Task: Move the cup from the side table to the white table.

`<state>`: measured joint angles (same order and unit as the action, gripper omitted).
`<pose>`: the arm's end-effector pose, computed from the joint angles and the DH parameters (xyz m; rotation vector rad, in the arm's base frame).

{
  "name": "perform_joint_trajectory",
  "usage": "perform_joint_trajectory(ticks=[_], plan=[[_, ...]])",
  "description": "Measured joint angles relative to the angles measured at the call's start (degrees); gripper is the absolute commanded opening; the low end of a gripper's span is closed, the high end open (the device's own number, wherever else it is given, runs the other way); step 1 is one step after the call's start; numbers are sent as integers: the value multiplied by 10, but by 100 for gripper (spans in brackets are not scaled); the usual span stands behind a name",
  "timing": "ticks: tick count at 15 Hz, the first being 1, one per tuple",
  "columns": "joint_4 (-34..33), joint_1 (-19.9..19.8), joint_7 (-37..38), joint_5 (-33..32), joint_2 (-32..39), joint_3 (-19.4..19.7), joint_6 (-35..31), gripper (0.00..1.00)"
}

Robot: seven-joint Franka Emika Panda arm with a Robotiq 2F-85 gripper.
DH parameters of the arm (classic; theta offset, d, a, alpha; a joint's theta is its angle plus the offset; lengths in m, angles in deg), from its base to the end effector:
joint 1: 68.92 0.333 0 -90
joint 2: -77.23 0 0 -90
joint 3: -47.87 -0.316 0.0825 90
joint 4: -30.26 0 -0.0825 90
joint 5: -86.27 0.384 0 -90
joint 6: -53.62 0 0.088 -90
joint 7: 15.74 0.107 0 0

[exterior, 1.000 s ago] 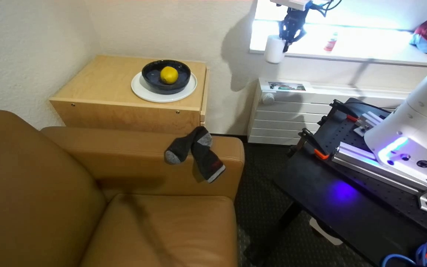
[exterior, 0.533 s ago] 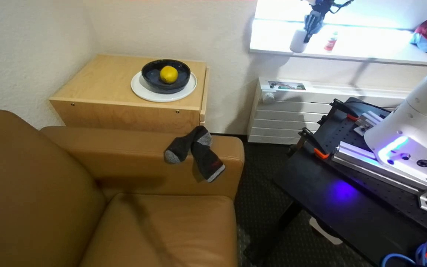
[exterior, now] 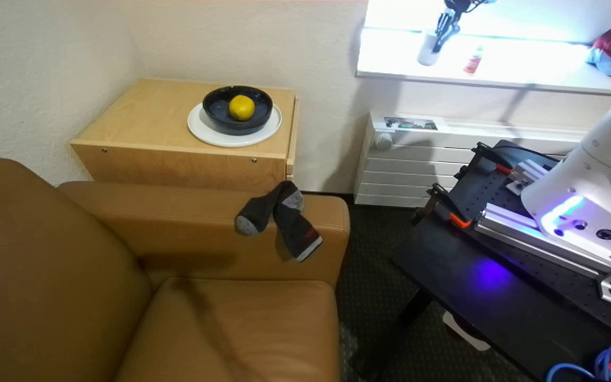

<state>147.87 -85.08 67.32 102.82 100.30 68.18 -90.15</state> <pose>0.4863 -0.3552 0.2589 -1.2785 2.7835 -0.1001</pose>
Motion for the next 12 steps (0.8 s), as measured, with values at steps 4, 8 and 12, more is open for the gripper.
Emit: perform_joint_trajectory(ticks=[4, 8, 12], plan=[[-68, 10, 97, 13, 47, -6, -8, 1], [-135, 10, 176, -8, 78, 4, 22, 1], [-190, 4, 225, -15, 120, 6, 67, 1]])
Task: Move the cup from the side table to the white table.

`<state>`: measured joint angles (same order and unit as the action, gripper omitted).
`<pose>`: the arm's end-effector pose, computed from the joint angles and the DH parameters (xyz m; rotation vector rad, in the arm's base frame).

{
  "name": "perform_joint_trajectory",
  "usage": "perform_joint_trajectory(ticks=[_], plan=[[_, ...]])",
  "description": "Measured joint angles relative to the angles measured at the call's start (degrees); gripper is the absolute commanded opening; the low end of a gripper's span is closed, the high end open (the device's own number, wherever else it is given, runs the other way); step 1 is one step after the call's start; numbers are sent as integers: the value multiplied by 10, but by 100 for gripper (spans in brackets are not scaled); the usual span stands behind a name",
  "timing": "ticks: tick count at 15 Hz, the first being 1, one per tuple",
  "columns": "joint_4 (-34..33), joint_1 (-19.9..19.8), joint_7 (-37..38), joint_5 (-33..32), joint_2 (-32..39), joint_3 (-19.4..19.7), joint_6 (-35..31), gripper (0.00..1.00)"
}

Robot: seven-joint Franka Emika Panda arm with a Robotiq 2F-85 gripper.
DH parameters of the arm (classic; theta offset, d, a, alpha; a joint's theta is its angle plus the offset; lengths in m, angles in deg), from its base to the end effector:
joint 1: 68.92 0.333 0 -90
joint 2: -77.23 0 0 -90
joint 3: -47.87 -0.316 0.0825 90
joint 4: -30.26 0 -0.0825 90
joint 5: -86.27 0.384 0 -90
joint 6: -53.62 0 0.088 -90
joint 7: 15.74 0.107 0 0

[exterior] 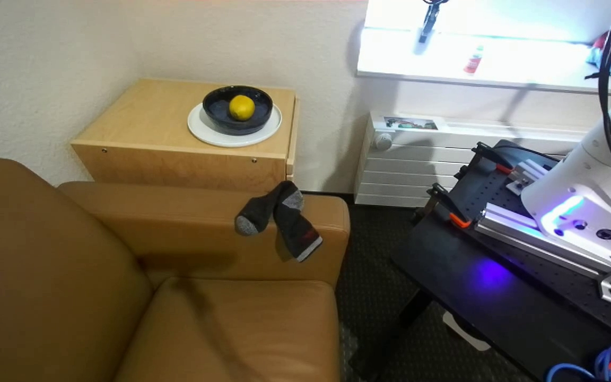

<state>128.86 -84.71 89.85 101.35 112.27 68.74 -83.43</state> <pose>0.5631 -0.3829 0.2602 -0.8333 2.9730 -0.1513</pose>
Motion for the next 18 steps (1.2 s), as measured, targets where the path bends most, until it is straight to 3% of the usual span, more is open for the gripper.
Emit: perform_joint_trajectory(ticks=[9, 18], plan=[[-94, -19, 70, 1, 81, -6, 47, 1], [-118, -19, 95, 1, 106, -12, 46, 5]])
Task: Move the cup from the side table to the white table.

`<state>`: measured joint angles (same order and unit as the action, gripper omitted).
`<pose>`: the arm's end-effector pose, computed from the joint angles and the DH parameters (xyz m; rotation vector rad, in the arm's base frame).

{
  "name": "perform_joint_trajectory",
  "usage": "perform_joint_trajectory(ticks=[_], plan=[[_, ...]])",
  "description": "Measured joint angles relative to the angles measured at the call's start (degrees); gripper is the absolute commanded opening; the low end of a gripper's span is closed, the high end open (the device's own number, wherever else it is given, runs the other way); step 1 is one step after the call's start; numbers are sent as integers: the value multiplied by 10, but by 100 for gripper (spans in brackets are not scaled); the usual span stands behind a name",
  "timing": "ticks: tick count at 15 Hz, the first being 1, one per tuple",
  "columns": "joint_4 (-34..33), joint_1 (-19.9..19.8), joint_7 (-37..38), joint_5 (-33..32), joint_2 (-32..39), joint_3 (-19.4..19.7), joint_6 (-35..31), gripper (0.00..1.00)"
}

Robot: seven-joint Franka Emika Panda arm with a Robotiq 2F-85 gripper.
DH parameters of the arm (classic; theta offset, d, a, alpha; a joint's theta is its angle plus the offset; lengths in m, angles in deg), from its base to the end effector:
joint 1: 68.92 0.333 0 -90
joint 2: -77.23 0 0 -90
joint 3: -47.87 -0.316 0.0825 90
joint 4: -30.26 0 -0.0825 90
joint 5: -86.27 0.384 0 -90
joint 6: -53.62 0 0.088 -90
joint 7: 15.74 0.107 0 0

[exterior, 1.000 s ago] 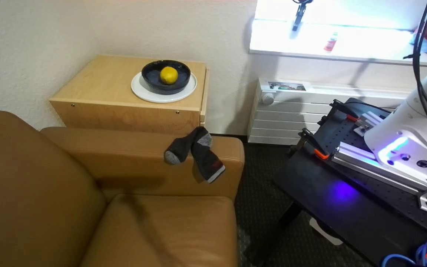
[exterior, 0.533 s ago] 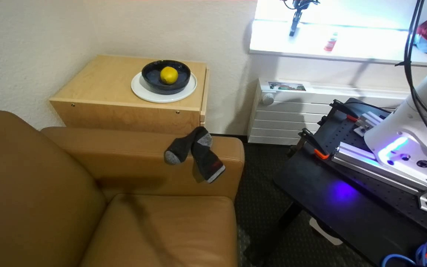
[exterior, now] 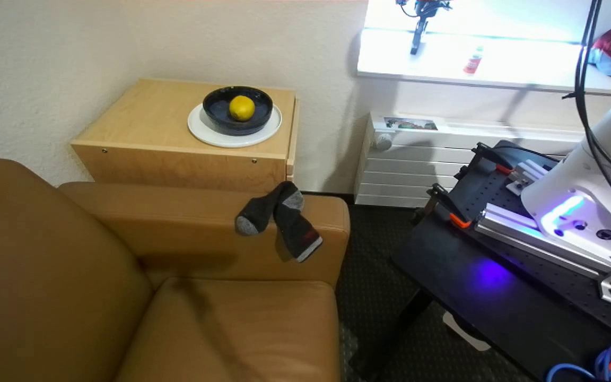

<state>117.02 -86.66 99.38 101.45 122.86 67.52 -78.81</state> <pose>0.5955 -0.3970 0.2143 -0.6350 3.0734 -0.1060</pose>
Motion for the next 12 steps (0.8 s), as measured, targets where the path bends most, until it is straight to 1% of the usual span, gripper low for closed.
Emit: perform_joint_trajectory(ticks=[3, 4, 5, 6, 9, 12], plan=[[0, 0, 0, 0, 0, 0, 0, 5], [0, 0, 0, 0, 0, 0, 0, 30], [0, 0, 0, 0, 0, 0, 0, 32], [0, 0, 0, 0, 0, 0, 0, 36], [0, 0, 0, 0, -1, 0, 0, 59], [0, 0, 0, 0, -3, 0, 0, 79]])
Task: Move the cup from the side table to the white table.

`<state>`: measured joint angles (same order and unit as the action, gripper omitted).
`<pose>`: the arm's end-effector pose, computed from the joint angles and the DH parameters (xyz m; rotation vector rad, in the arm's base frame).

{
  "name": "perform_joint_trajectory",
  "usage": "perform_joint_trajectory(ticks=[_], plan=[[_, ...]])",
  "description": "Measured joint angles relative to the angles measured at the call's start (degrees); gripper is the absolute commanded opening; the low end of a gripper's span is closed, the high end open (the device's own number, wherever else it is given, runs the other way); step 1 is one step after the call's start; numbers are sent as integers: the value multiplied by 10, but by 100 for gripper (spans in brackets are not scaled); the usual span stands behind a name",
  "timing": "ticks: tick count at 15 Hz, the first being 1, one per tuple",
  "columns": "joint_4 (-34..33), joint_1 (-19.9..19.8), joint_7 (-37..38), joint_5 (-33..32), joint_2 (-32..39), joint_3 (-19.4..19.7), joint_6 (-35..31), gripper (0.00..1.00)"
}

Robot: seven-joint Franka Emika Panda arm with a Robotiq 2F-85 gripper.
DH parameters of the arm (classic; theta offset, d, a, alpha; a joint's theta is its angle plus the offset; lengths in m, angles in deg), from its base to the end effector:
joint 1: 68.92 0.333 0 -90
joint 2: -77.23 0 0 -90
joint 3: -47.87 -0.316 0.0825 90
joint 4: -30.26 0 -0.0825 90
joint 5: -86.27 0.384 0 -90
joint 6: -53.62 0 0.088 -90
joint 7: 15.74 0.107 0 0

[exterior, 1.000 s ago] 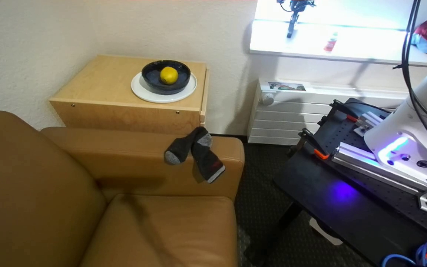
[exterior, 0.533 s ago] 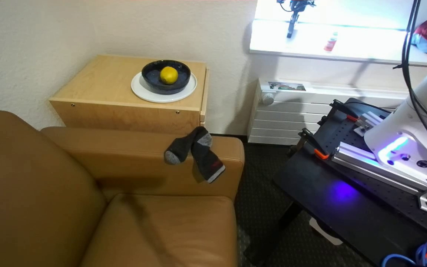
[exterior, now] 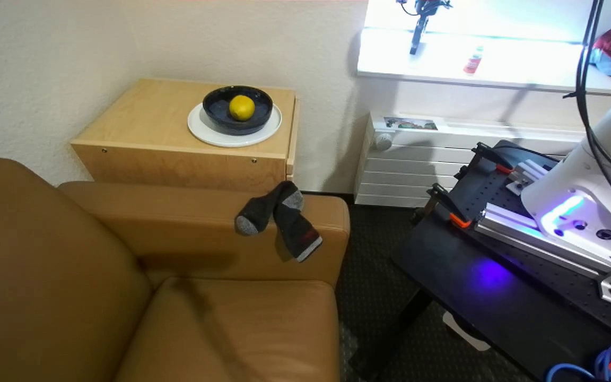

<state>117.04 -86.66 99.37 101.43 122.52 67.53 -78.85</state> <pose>0.5961 -0.3973 0.2184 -0.6340 3.0682 -0.1113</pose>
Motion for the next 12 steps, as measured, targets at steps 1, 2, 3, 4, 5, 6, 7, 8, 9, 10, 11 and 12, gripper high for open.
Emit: perform_joint_trajectory(ticks=[1, 2, 3, 4, 5, 6, 7, 8, 9, 10, 11, 12], plan=[[0, 0, 0, 0, -1, 0, -1, 87], [1, 0, 0, 0, -3, 2, -3, 95], [5, 0, 0, -2, -9, 3, -8, 99], [13, 0, 0, -3, -18, 6, -14, 100], [23, 1, 0, -7, -30, 9, -24, 100], [38, 2, -2, -12, -47, 12, -39, 100], [58, 2, -11, -15, -69, 13, -56, 100], [81, 2, -30, -15, -95, 12, -78, 100], [108, 1, -58, -13, -126, 10, -103, 100], [135, 0, -86, -10, -156, 7, -126, 100], [162, -1, -116, -5, -187, 4, -146, 100], [187, -2, -139, -1, -215, 0, -157, 100]])
